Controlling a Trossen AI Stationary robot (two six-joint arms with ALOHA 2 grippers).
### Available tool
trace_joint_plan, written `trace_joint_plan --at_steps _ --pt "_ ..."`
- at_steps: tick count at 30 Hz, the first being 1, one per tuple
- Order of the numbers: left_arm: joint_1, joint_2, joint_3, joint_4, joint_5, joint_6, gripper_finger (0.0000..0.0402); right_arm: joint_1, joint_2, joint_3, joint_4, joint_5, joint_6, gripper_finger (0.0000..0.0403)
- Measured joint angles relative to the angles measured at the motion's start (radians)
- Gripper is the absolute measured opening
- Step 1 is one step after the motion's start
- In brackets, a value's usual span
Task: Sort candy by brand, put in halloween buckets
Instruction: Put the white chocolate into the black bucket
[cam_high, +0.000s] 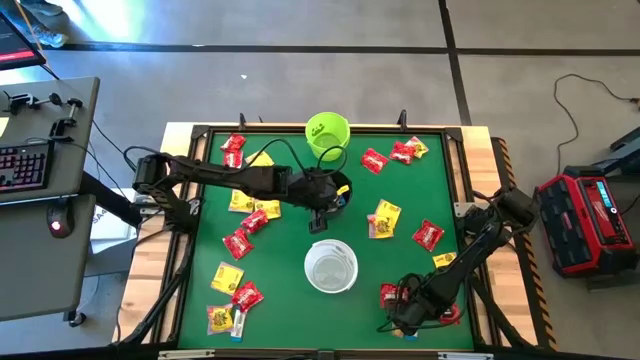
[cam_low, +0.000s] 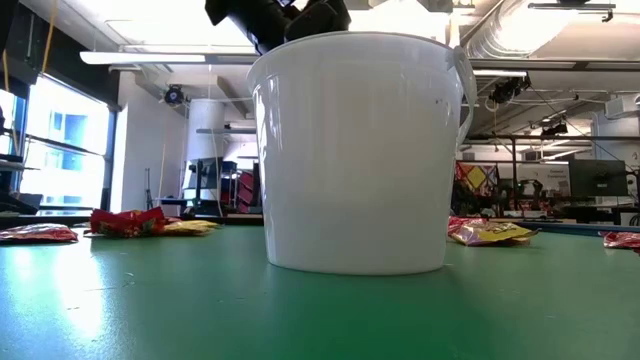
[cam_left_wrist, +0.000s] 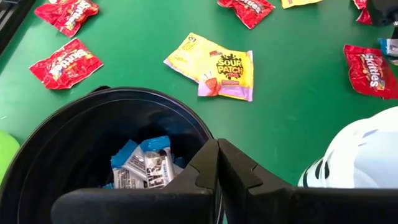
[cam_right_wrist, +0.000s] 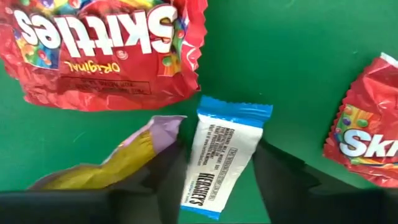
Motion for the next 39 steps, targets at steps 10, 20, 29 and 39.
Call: trace_joint_plan --at_steps 10,20,29,39 --pt "0.0 0.0 0.0 0.0 0.0 0.011 0.0 0.0 -0.003 0.0 -0.006 0.0 -0.043 0.0072" --pt "0.0 0.0 0.0 0.001 0.0 0.01 0.0 0.0 -0.051 -0.004 -0.059 0.006 -0.08 0.0079" --pt "0.0 -0.038 0.0 0.021 0.0 0.027 0.0 -0.015 -0.134 -0.004 -0.102 0.006 -0.163 0.0079" --pt "0.021 -0.129 0.0 0.066 -0.02 0.031 0.0 -0.14 -0.275 -0.002 -0.231 0.09 -0.453 0.0079"
